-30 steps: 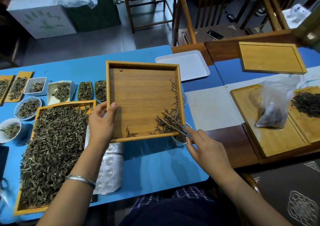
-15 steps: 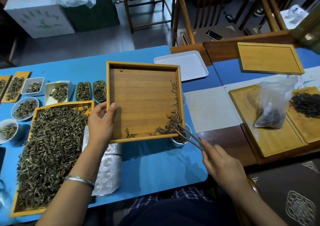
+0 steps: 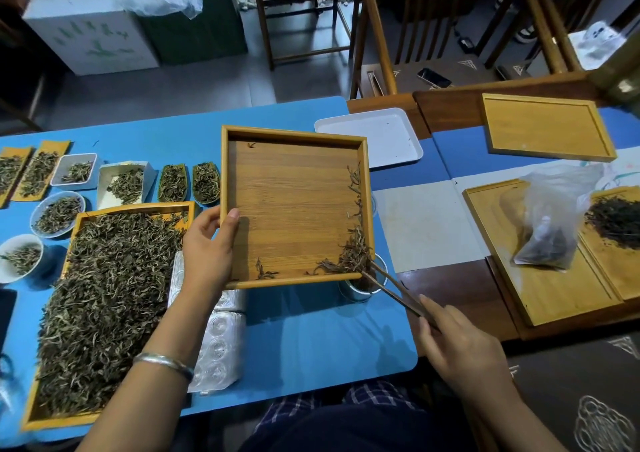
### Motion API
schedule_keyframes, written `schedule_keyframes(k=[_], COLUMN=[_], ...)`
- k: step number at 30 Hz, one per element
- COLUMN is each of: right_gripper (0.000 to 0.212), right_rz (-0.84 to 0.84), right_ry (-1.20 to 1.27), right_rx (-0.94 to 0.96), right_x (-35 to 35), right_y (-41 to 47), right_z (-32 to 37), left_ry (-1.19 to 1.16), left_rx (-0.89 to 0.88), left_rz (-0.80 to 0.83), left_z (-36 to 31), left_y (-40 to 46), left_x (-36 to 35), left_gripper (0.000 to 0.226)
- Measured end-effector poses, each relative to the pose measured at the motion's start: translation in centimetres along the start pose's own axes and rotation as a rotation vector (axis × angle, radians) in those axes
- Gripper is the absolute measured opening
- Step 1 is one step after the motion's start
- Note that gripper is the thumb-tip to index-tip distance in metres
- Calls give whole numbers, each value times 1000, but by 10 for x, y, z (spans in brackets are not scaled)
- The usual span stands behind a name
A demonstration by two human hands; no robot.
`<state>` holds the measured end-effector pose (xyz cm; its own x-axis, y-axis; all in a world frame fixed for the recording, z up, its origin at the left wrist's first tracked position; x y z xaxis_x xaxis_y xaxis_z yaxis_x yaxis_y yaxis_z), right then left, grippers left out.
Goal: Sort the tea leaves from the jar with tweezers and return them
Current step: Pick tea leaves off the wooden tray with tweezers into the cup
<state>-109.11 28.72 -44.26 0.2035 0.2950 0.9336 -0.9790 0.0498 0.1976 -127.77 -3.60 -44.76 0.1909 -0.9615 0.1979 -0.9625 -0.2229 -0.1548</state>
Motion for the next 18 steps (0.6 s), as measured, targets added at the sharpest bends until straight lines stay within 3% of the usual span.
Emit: schedule_keyframes(k=[5, 9, 18], right_gripper=[38, 31, 35], right_rz=[-42, -82, 31], right_ry=[5, -1, -15], right_rx=[-12, 27, 63], right_x=[6, 6, -10], right_y=[17, 38, 63], right_z=[11, 26, 42], left_ry=[-8, -16, -12], left_rx=[12, 17, 15], left_rz=[-17, -14, -17], left_z=[3, 4, 3], left_y=[0, 0, 1], left_x=[1, 1, 1], left_gripper=[13, 16, 19])
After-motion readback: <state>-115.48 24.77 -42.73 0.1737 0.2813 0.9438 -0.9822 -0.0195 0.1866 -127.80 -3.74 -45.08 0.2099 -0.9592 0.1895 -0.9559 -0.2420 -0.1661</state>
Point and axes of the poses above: each hand's wrist, its own y-axis towards the middle knuckle, its own x-axis out of the back of the hand, z = x × y, the point moved 7 cm from there along y, towards the middle knuckle
